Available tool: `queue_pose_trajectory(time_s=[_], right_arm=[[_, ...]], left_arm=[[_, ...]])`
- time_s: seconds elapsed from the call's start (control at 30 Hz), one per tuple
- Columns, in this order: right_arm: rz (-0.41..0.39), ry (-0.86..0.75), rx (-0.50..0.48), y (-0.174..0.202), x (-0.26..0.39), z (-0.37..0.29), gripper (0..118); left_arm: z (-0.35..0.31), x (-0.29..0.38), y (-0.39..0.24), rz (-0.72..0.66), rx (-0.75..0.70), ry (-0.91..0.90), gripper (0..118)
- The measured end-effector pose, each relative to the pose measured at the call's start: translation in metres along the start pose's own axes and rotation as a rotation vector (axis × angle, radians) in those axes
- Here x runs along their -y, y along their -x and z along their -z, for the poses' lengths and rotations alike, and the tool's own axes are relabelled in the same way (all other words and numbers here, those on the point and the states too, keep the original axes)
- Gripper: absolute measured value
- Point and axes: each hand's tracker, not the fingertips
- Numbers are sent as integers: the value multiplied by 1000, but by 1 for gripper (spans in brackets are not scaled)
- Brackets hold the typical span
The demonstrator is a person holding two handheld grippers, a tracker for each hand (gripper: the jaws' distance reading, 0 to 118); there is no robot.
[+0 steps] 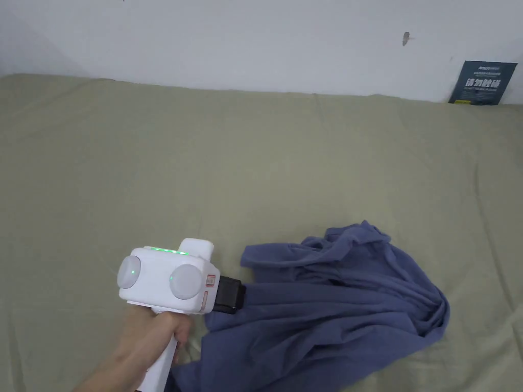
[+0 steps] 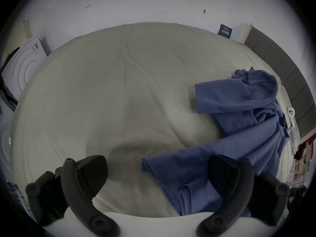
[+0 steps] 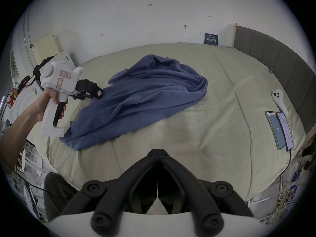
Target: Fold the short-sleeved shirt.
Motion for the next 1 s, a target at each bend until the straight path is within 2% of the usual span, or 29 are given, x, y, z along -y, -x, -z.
queue_pose_trajectory(time_s=[0.1,0.17,0.2,0.23,0.4,0.47,0.5,0.53,0.6,0.77,0.8,0.87,0.9,0.97,1.0], right_arm=[[-1,15,4,-3,4,3,0],[2,23,4,-5,5,7,0],[3,32,3,-5,4,10,0],[3,35,3,-5,3,14,0],[-64,-14,-5,5,-22,21,0],[-141,-55,-12,17,-48,25,0],[-202,-80,17,19,-62,31,0],[-239,-94,55,21,-75,37,0],[-319,-115,50,15,-104,60,0],[-445,-128,34,10,-176,97,0],[-480,-118,9,12,-189,106,23],[-561,-95,-26,18,-205,124,113],[-622,-52,-63,20,-213,137,116],[-672,-27,-83,21,-216,148,115],[-736,-33,-49,22,-215,153,115]], left_arm=[[-11,6,-5,26,-24,-30,108],[-35,15,-10,95,-40,-111,65],[-40,18,-9,104,23,-113,12],[-43,19,-8,39,66,-140,3],[-54,37,-2,-9,114,-100,3],[-53,42,-2,-25,123,-112,3],[-54,43,1,23,43,-39,3],[-49,42,3,10,51,-48,3],[-47,40,5,-6,62,-44,3],[-40,40,12,-48,90,-49,3],[-39,42,8,-38,89,-52,3],[-39,43,5,-32,87,-56,3],[-38,43,3,-49,116,-65,3],[-36,42,6,-45,109,-64,3],[-36,42,7,-42,111,-64,3]])
